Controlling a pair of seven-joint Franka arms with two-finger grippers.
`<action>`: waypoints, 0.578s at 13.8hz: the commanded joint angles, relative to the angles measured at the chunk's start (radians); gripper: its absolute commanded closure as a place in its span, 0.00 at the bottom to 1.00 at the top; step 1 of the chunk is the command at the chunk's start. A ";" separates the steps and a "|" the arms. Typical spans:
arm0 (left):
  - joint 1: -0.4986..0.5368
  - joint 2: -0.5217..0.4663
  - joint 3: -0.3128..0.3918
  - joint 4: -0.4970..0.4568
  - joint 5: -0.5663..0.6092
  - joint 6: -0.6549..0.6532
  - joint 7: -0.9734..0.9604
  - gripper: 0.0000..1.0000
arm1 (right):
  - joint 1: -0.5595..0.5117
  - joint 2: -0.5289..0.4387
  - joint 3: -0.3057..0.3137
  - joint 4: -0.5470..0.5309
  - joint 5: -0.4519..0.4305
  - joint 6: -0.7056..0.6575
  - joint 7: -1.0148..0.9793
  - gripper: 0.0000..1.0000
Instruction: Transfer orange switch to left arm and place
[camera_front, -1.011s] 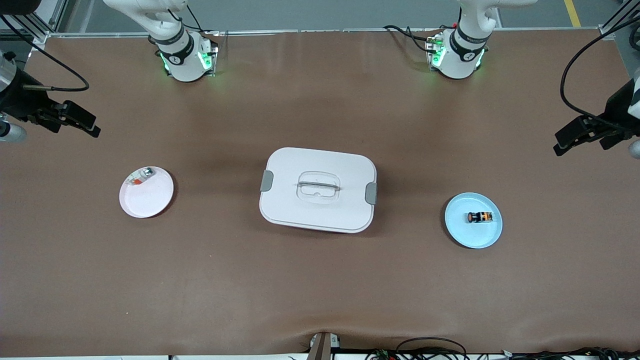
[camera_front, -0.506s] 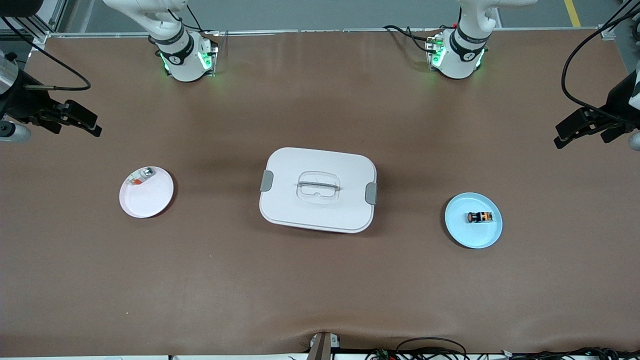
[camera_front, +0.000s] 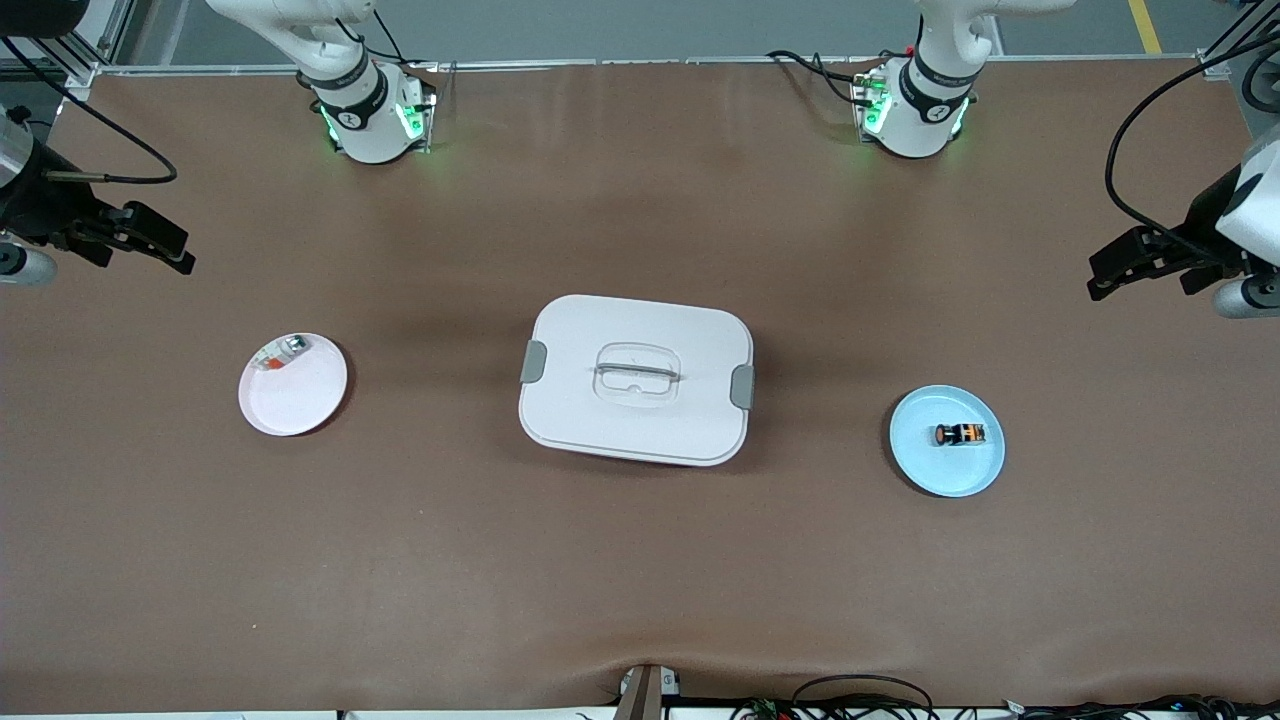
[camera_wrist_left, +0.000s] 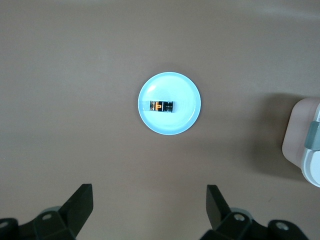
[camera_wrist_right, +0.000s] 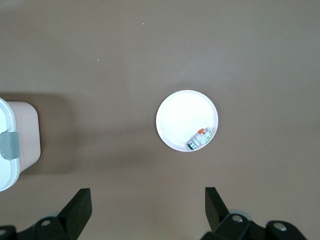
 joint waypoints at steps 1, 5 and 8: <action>-0.009 -0.006 0.007 0.009 -0.014 -0.025 0.006 0.00 | -0.016 -0.027 0.012 -0.022 -0.013 0.009 -0.006 0.00; -0.009 -0.008 0.004 0.010 -0.017 -0.033 0.021 0.00 | -0.016 -0.027 0.012 -0.022 -0.012 0.006 -0.005 0.00; -0.006 -0.008 -0.013 0.010 -0.017 -0.034 0.023 0.00 | -0.015 -0.027 0.012 -0.022 -0.012 0.007 -0.005 0.00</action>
